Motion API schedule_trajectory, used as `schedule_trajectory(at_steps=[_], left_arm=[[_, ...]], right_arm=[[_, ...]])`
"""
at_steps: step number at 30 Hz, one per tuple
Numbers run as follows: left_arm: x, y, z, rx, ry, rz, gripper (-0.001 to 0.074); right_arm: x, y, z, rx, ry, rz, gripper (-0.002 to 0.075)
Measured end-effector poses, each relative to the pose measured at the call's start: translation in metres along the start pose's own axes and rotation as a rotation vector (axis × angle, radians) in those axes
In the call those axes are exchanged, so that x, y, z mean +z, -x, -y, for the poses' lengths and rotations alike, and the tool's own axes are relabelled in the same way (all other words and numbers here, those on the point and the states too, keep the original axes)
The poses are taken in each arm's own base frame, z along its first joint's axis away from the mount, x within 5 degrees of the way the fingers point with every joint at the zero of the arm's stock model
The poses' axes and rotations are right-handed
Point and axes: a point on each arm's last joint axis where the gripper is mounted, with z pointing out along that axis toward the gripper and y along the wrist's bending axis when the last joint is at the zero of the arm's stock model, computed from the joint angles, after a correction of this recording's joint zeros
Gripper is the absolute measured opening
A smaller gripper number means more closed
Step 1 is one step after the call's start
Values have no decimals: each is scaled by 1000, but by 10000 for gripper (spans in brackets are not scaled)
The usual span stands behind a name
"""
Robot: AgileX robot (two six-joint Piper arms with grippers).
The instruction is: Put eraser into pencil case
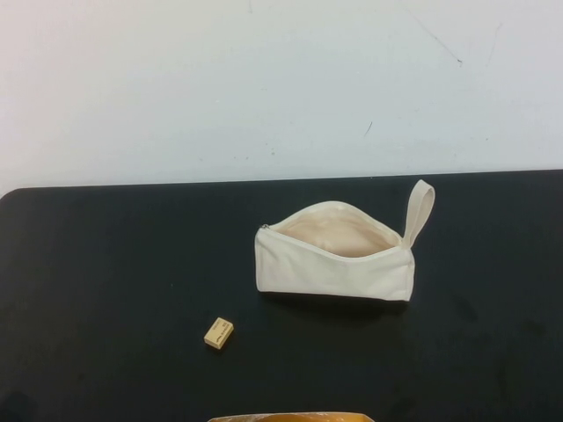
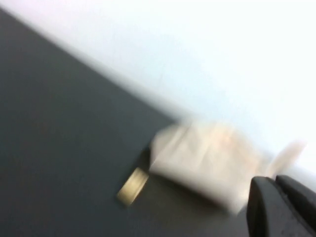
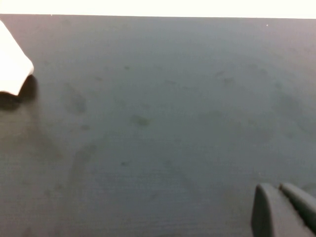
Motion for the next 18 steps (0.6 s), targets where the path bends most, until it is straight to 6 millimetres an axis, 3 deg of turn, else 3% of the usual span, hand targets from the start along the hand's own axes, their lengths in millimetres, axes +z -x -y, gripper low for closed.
schedule_trajectory(at_steps=[6, 12, 15, 18], left_arm=[[18, 40, 37, 453, 159, -387, -1], [67, 88, 61, 692, 189, -617, -1], [100, 95, 61, 733, 190, -749, -1], [137, 87, 60, 809, 189, -894, -1]], right_arm=[[0, 0, 0, 0, 0, 0, -1], [0, 0, 0, 0, 0, 0, -1], [0, 0, 0, 0, 0, 0, -1], [0, 0, 0, 0, 0, 0, -1]])
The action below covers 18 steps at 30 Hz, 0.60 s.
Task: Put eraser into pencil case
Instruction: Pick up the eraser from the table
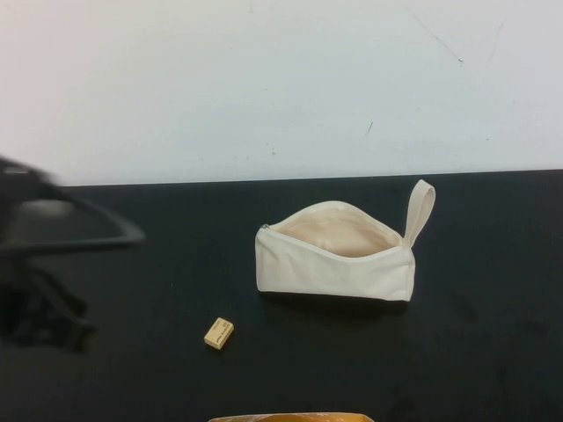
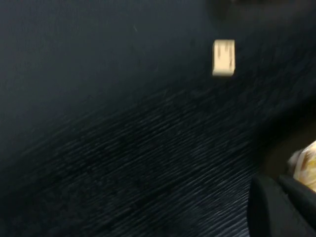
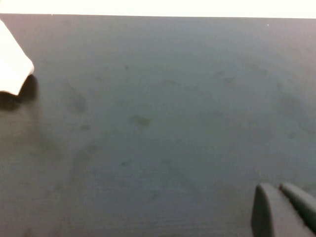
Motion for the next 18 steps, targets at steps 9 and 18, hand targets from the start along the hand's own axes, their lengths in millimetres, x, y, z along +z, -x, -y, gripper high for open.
schedule_trajectory(at_steps=[9, 18], left_arm=[[85, 53, 27, 175, 55, -250, -1], [153, 68, 30, 94, -8, -359, 239]], right_arm=[[0, 0, 0, 0, 0, 0, -1], [0, 0, 0, 0, 0, 0, -1]])
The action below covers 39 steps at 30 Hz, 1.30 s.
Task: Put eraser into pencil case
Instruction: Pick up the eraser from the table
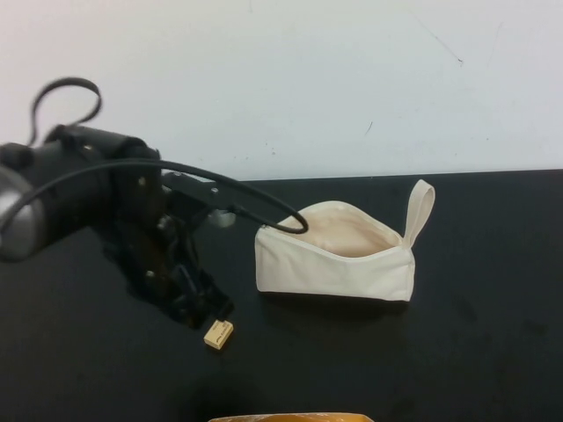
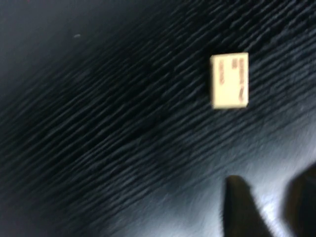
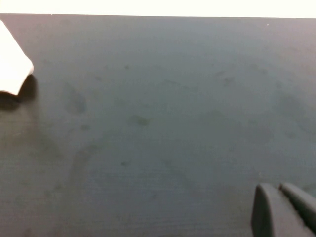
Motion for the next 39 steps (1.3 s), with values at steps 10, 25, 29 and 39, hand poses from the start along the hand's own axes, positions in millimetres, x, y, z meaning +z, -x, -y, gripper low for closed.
schedule_trajectory(at_steps=[10, 25, 29, 39], left_arm=[[48, 17, 0, -56, -47, 41, 440], [95, 20, -3, -39, -40, -15, 437], [97, 21, -4, -33, -35, -9, 395], [91, 20, -4, -9, -34, -100, 185]], right_arm=[[0, 0, 0, 0, 0, 0, -1], [0, 0, 0, 0, 0, 0, -1], [0, 0, 0, 0, 0, 0, -1], [0, 0, 0, 0, 0, 0, -1]])
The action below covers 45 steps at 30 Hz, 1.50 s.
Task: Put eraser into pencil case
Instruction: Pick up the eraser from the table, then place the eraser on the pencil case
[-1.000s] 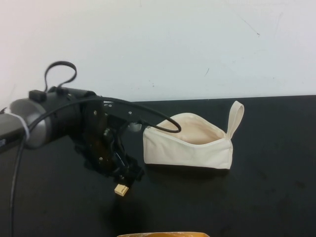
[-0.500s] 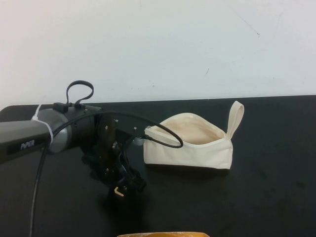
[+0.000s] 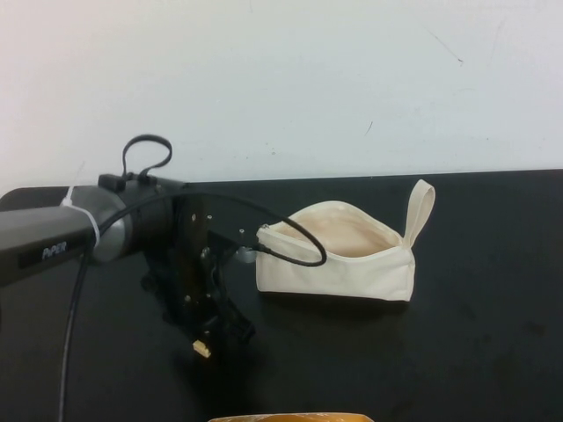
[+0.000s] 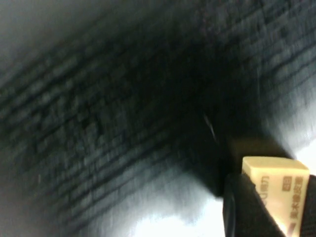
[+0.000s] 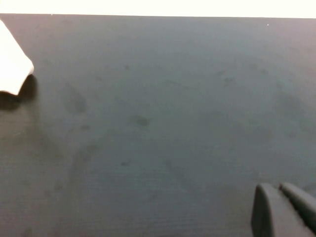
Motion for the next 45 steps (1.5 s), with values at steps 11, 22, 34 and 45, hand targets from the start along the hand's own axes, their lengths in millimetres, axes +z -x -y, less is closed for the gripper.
schedule_trajectory(at_steps=[11, 22, 34, 45], left_arm=[[-118, 10, 11, 8, -32, 226, 185], [-153, 48, 35, 29, -264, 655, 185], [-77, 81, 49, 92, -289, 657, 185], [-84, 82, 48, 86, -284, 682, 489]], right_arm=[[0, 0, 0, 0, 0, 0, -1], [0, 0, 0, 0, 0, 0, -1], [0, 0, 0, 0, 0, 0, -1], [0, 0, 0, 0, 0, 0, -1]])
